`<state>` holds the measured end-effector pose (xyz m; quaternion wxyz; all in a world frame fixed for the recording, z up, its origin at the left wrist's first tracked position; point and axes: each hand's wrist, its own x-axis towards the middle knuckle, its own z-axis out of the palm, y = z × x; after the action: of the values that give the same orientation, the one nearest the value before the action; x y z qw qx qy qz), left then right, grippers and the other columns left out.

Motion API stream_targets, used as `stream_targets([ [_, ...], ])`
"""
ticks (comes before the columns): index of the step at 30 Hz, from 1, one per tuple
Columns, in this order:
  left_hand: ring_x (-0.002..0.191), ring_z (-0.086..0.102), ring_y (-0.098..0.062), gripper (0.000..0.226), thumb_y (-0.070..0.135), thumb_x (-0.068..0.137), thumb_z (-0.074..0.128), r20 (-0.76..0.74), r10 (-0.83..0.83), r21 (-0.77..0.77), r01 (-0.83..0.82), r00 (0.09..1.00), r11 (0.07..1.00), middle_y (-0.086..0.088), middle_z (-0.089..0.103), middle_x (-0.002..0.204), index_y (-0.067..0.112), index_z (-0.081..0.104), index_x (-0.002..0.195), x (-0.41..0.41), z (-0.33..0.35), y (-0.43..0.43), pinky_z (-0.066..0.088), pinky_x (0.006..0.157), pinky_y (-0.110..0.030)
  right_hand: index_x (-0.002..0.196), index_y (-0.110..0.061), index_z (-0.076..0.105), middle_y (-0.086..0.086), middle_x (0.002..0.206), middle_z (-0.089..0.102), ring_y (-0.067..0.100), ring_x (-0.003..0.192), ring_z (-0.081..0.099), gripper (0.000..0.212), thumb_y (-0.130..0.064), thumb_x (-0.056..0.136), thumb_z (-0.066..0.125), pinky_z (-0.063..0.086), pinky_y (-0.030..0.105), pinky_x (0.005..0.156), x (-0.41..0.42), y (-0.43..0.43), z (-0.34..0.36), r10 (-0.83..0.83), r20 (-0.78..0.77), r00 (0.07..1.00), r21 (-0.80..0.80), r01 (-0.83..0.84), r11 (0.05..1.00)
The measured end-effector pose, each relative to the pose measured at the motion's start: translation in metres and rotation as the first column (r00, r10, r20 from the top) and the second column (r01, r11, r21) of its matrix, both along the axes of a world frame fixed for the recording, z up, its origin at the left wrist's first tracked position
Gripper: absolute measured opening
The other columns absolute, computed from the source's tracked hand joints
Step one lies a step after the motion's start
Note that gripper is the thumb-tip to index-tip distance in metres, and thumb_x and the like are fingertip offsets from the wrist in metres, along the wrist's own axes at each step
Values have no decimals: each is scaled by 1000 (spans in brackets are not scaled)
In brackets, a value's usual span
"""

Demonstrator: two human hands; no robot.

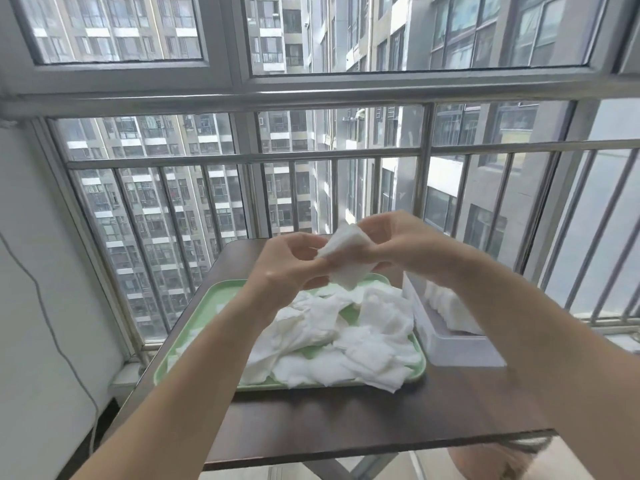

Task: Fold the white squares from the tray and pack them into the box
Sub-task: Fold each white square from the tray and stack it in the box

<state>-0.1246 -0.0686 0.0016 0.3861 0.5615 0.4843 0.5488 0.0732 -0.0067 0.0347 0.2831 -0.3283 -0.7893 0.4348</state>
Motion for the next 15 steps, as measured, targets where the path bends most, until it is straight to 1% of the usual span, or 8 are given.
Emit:
stream_targets([
  [2,82,76,-26,28,17,79,82,-26,-36,-18,36,999,999,-12,78,91,5,70,102,14,-1,-1,62,75,-34,114,-8,69,6,104,75,17,97,73,31,-18,86,77,59,28,82,17,-2,10,-27,109,994,38,23,999],
  [4,77,77,-26,25,22,83,79,-82,-62,-37,60,995,998,-9,79,88,8,69,102,26,-4,2,60,70,-34,111,-9,69,7,103,74,17,96,72,27,-15,86,76,58,22,74,37,-1,17,-94,194,977,80,80,994],
  [6,76,76,-24,20,26,88,76,-178,-74,-47,67,981,997,-6,79,86,12,68,101,38,-8,8,59,70,-37,109,-13,67,5,103,72,18,94,70,26,-15,85,75,54,18,67,62,-1,25,-191,269,944,163,150,975],
  [7,76,76,-22,18,27,89,75,-238,-76,-46,67,968,997,-4,78,86,15,68,100,45,-11,11,59,72,-39,110,-15,66,3,103,72,17,94,69,27,-16,84,75,53,18,67,75,-1,29,-232,303,924,196,178,964],
  [10,76,74,-15,13,30,88,76,-428,-52,-4,56,902,998,4,77,86,23,68,97,65,-20,22,60,71,-44,116,-22,61,-3,107,70,14,98,68,37,-17,84,77,53,22,75,114,1,33,-270,405,873,207,200,958],
  [12,78,71,-10,13,33,86,76,-534,-40,26,64,845,998,11,74,88,28,69,95,81,-27,28,62,69,-41,118,-24,60,-4,109,70,14,101,67,38,-18,85,77,52,24,81,134,5,28,-277,475,835,193,209,959],
  [14,79,70,-11,15,38,84,76,-605,-41,31,75,795,997,14,71,93,30,70,95,95,-32,34,61,72,-39,116,-28,61,-5,110,70,15,102,66,35,-19,86,77,51,28,86,144,9,18,-274,520,809,178,211,961],
  [15,81,69,-12,16,39,83,76,-636,-37,34,76,771,997,13,69,96,31,70,95,101,-35,37,60,75,-38,114,-30,61,-5,111,69,15,103,66,33,-20,86,77,51,29,88,146,11,12,-268,534,802,178,203,963],
])
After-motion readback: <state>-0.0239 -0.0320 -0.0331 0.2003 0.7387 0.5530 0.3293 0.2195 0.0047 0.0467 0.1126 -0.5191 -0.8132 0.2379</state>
